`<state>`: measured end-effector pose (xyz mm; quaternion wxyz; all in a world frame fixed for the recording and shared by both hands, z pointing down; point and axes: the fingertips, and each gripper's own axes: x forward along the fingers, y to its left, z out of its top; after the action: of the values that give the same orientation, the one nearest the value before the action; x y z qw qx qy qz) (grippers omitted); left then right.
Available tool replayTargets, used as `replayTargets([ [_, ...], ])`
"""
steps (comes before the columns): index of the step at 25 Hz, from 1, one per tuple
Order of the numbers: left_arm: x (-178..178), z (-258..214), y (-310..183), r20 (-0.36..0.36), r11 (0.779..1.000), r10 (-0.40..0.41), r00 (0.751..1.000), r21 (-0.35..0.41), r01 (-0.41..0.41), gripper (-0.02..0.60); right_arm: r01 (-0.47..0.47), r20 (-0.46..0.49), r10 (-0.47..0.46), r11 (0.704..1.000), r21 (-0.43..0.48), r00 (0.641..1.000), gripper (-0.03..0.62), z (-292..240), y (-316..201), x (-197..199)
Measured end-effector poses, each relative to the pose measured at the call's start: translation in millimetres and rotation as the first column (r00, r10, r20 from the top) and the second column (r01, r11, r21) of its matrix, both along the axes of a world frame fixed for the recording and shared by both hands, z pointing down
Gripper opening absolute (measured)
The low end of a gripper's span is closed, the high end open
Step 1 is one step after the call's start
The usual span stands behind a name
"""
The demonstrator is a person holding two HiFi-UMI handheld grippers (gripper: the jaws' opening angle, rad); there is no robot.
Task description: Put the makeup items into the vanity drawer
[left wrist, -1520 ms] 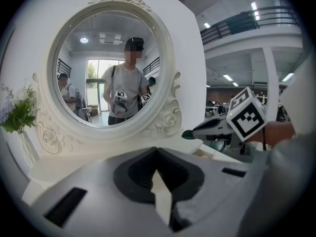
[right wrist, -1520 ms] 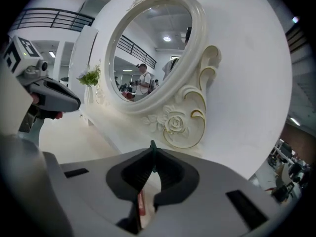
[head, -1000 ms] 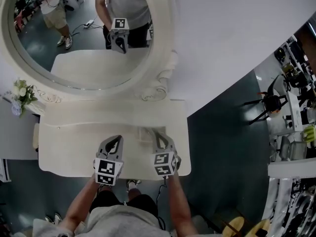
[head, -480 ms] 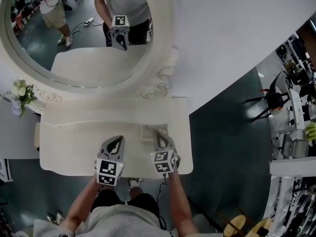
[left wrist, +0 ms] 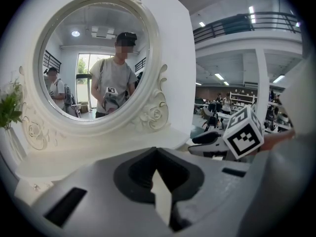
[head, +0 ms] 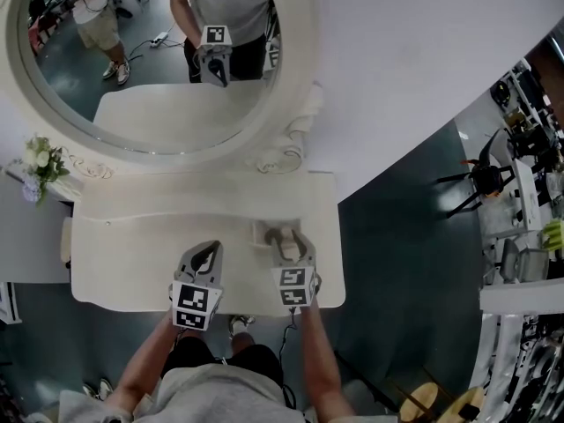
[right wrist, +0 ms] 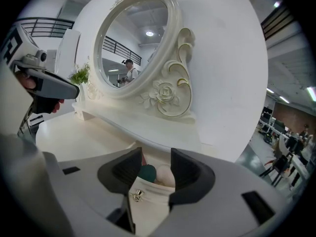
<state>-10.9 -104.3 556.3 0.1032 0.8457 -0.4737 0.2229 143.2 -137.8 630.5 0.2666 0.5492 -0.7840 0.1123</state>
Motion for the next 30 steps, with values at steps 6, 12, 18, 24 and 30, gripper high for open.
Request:
replayTargets([
  [6, -4, -9, 3, -0.012, 1.0, 0.013, 1.0, 0.021, -0.013, 0.0, -0.01, -0.01, 0.01, 1.0, 0.023, 1.0, 0.181, -13, 7, -4],
  [12, -13, -26, 3, -0.02, 0.998, 0.036, 0.999, 0.055, -0.035, 0.0, -0.05, 0.029, 0.048, 0.995, 0.082, 0.998, 0.181, -44, 21, -18],
  [18, -28, -52, 9, -0.033, 0.991, 0.083, 0.996, 0.106, -0.079, 0.0, -0.092, 0.072, 0.081, 0.983, 0.161, 0.994, 0.179, -87, 37, -42],
  [24, -53, -69, 25, -0.033, 0.983, 0.126, 0.991, 0.139, -0.121, 0.0, -0.127, 0.1, 0.107, 0.967, 0.222, 0.989, 0.173, -121, 65, -72],
  [30, -75, -83, 43, -0.032, 0.974, 0.161, 0.986, 0.166, -0.153, 0.0, -0.174, 0.11, 0.149, 0.945, 0.276, 0.983, 0.135, -145, 97, -98],
])
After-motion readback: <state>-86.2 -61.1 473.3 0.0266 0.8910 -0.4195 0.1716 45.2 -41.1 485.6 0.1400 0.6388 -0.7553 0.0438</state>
